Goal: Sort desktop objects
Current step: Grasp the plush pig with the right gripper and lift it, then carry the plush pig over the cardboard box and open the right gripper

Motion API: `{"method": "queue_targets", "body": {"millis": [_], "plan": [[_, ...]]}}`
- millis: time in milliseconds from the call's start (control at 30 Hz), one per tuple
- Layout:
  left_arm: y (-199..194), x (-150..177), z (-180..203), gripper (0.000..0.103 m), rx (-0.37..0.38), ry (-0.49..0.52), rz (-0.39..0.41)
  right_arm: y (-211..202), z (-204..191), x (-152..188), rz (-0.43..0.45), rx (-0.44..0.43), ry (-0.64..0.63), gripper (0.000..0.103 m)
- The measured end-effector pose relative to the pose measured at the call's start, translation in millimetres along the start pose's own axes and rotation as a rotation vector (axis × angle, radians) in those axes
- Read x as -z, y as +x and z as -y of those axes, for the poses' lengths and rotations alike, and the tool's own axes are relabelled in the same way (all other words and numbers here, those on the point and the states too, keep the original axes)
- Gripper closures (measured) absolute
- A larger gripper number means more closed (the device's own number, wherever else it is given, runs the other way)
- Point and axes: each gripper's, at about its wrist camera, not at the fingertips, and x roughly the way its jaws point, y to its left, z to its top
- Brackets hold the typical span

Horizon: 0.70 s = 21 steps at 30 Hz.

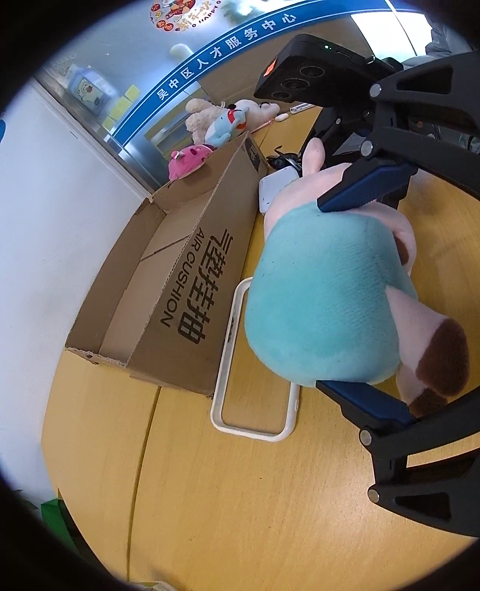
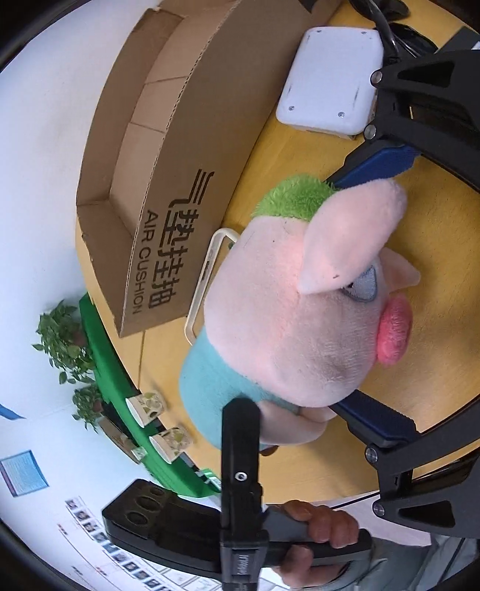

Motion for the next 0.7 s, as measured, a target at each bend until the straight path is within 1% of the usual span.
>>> {"method": "queue_targets", "body": {"millis": [133,200,300,433,600,700], "plan": [[-5,-4,13,0.019,-0.022,0.03,0.012,-1,-2,-2,0.017,0.01,0.018,0.012],[-13,-12,28,0.02,-0.037,0.082,0.036,-5,-1,-6,0.034,-0.005,0.025,0.016],[-24,-29,51,0.02,-0.046,0.149,0.083,-24,0,-16,0.091,0.014,0.014,0.016],[-41,-62,88,0.02,-0.006,0.252,0.182,-68,6,-40,0.193,0.072,0.008,0.016],[-68,-114,146,0.019,0.057,0.408,0.321,-140,17,-80,0.348,0.184,-0.042,0.016],[-88,-146,175,0.019,0.115,0.474,0.408,-185,19,-108,0.427,0.265,-0.094,0.016]]}}
